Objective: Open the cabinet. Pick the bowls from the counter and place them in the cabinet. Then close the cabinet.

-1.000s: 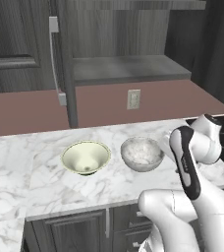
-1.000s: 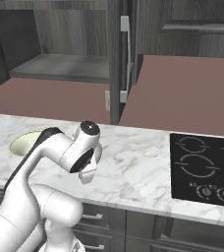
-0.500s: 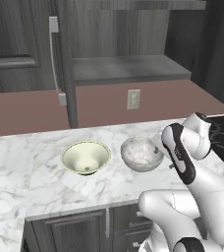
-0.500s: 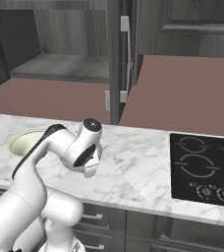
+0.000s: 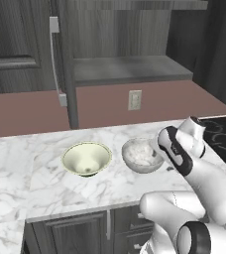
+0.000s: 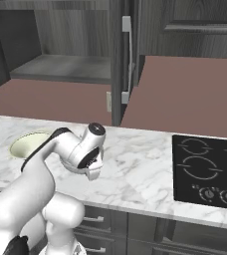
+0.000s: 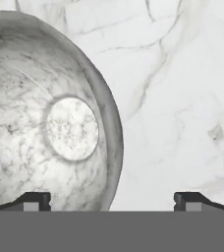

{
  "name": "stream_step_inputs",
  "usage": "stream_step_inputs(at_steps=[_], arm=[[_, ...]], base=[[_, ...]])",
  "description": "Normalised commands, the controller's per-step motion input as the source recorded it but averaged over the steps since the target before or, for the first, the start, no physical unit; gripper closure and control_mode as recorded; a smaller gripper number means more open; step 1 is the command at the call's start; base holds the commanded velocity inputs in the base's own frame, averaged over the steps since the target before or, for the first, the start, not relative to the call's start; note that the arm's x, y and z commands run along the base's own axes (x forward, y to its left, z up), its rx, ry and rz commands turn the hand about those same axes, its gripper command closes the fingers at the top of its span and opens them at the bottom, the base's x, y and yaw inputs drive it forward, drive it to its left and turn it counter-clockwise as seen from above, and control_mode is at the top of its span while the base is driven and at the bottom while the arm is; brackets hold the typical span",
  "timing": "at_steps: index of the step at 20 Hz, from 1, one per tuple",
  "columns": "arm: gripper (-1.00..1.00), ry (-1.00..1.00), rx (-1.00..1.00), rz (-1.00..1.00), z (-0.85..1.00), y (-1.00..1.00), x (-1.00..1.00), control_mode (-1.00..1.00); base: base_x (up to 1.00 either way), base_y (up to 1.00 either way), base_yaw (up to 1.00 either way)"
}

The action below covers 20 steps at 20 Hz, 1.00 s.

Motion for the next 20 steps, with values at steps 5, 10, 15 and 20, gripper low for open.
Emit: stream_step_inputs(at_steps=[5, 10, 15, 20], arm=[[-1.0, 0.0, 0.0, 0.0, -0.26, 0.01, 0.31, -1.0], [-1.0, 0.04, 0.0, 0.0, -0.4, 0.02, 0.24, -1.0], [1.0, 0.07, 0.0, 0.0, -0.35, 0.04, 0.02, -1.0], [1.0, 0.0, 0.0, 0.0, -0.09, 0.0, -0.1, -1.0]], base=[[0.0, 0.0, 0.0], [0.0, 0.0, 0.0], [0.0, 0.0, 0.0], [0.0, 0.0, 0.0]])
